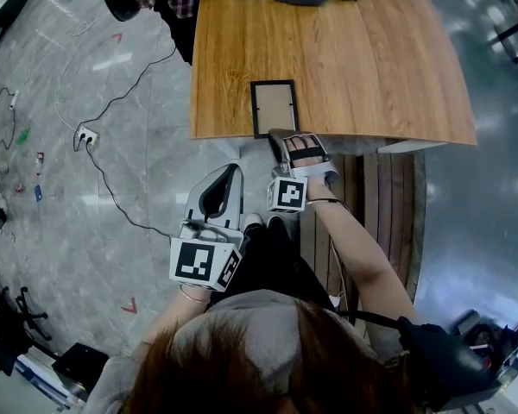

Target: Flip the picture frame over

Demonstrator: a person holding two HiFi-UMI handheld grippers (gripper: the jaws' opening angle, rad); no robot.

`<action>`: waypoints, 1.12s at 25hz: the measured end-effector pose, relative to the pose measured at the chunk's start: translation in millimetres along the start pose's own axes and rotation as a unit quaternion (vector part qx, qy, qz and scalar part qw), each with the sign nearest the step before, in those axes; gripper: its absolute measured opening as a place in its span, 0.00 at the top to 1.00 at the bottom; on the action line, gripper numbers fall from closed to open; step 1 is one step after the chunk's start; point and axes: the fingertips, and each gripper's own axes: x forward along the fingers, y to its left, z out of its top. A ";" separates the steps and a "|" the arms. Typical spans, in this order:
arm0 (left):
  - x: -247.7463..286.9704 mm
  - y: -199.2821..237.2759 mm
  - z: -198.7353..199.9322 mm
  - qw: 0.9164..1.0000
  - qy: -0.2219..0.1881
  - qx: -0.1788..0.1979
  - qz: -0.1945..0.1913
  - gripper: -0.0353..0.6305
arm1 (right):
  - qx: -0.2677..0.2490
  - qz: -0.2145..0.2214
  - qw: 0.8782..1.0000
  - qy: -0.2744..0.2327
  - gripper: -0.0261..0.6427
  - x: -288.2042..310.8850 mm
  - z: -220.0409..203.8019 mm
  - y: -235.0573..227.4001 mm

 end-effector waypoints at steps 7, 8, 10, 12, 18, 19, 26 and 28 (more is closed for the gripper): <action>-2.3 -2.5 -1.4 1.000 0.003 0.000 0.001 0.94 | 0.023 0.031 0.999 0.010 0.83 2.3 -1.2 0.0; -2.9 -2.6 -1.2 1.000 0.003 0.001 0.001 0.94 | 0.026 0.029 0.999 0.011 0.83 2.1 -1.2 -0.9; -3.5 -1.4 -0.8 1.000 0.003 0.001 0.003 0.94 | 0.031 0.025 0.999 0.009 0.79 1.4 -0.4 -2.5; -3.2 0.4 -0.3 1.000 0.002 0.000 0.005 0.94 | 0.039 0.026 0.999 0.006 0.77 0.7 1.0 -3.9; -3.5 1.8 -0.9 1.000 0.001 -0.002 0.007 0.94 | 0.059 0.031 0.998 0.012 0.75 -11.1 1.3 -8.5; -3.9 2.2 -1.3 1.000 0.001 -0.002 0.008 0.94 | 0.070 0.028 0.997 0.009 0.75 -15.6 2.3 -11.1; -2.3 9.7 13.1 1.000 -0.015 0.003 0.017 0.94 | 0.278 -0.025 0.960 -0.034 0.76 -76.2 12.6 -75.0; 0.6 9.8 23.7 0.999 -0.027 0.004 0.018 0.94 | 0.346 -0.055 0.933 -0.077 0.76 -101.3 19.9 -109.3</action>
